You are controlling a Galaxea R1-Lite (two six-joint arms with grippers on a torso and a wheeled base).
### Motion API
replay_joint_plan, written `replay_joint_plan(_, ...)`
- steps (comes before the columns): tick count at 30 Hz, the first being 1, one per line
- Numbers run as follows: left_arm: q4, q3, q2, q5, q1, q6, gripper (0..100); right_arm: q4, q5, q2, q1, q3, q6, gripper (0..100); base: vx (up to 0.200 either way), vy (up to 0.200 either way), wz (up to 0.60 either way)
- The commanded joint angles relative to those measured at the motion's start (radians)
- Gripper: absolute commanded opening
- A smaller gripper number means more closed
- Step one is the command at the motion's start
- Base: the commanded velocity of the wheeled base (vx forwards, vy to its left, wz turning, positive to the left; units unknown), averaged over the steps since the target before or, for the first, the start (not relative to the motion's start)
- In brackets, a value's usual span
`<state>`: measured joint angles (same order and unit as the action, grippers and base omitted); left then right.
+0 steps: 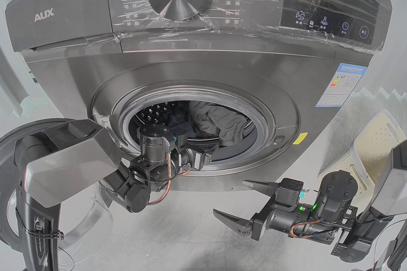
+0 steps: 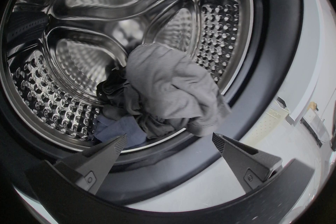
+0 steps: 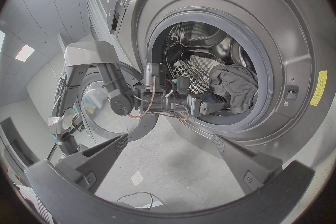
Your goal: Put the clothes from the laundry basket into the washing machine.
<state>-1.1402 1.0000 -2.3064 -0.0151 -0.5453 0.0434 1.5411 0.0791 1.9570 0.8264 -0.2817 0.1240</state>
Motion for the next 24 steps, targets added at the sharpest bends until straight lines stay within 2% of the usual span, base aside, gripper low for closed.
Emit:
replay_joint_plan(1,-0.016,-0.07,0.07,0.024,-0.022,0.004,100,0.001,0.001,-0.003,-0.001,-0.001,0.0,100,0.0,0.0,0.0)
replay_joint_plan(4,-0.027,-0.052,0.071,0.044,-0.036,-0.007,100,0.001,0.001,-0.003,0.0,-0.001,0.0,100,0.0,0.0,0.0)
replay_joint_plan(12,-0.055,0.127,-0.061,0.043,-0.033,-0.011,100,0.001,0.001,-0.003,0.0,0.001,0.0,100,0.0,0.0,0.0)
replay_joint_plan(15,-0.064,0.246,-0.192,0.03,-0.024,-0.033,100,0.001,-0.001,0.0,0.004,0.001,0.0,100,0.0,0.0,0.0)
replay_joint_plan(17,-0.067,0.304,-0.249,0.026,-0.016,-0.034,100,0.001,0.001,0.0,0.005,-0.001,0.0,100,0.0,0.0,0.0)
replay_joint_plan(19,-0.064,0.335,-0.272,0.017,-0.01,-0.034,100,0.001,0.001,0.0,0.004,-0.001,0.0,100,0.0,0.0,0.0)
replay_joint_plan(22,-0.052,0.485,-0.354,-0.025,0.016,-0.033,100,0.001,0.001,0.0,-0.001,-0.002,0.0,100,0.0,0.0,0.0)
replay_joint_plan(23,-0.052,0.485,-0.354,-0.025,0.016,-0.033,100,0.001,0.001,0.0,-0.001,-0.002,0.0,100,0.0,0.0,0.0)
replay_joint_plan(24,-0.032,0.58,-0.384,-0.063,0.039,-0.03,100,0.001,0.001,0.002,-0.001,-0.002,0.0,100,0.0,0.0,0.0)
